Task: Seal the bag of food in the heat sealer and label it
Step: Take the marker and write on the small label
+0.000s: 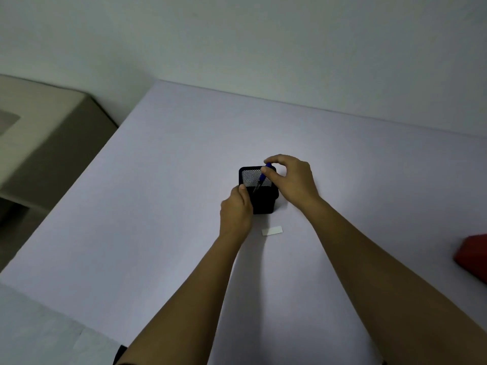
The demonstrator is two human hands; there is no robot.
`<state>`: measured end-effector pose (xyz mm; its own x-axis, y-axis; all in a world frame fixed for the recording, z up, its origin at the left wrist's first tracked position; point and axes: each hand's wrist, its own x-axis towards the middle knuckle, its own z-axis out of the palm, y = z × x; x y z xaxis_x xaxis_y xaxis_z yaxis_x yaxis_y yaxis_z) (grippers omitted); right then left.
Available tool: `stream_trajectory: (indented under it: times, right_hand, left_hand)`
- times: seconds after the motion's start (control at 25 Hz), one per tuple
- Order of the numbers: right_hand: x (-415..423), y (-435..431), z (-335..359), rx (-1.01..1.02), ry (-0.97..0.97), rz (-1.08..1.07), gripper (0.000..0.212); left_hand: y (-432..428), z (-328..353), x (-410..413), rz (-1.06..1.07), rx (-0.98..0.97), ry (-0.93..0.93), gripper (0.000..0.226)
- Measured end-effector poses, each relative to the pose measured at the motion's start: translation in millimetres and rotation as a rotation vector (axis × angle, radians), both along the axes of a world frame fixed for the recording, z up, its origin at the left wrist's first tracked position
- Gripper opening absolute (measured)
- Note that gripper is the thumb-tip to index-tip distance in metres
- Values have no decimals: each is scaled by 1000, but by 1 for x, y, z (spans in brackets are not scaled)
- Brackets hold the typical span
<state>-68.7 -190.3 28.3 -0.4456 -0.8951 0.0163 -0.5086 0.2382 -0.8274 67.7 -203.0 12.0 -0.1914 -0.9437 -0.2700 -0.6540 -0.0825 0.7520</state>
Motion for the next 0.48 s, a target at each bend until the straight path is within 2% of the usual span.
stream_trajectory:
  times: [0.12,0.2,0.32,0.4,0.48]
  right_hand:
    - [2,-1,14,-49,-53,-7,18]
    - [-6,-2,33,-150,-57,-75,17]
    - [-25,1,68,-269,-36,-170,14]
    - [-38,8,87,-297,-61,-214,13]
    - [-47,16,98,-314,-88,-254,13]
  left_hand:
    - [0,-1,1,-12,-5,12,46]
    - [1,4,3,-13,-45,83,43]
    - [-2,30,7,43,-219,247,34]
    - [-5,46,6,-98,-284,272,33]
    - [-4,54,0,-295,-295,214,37]
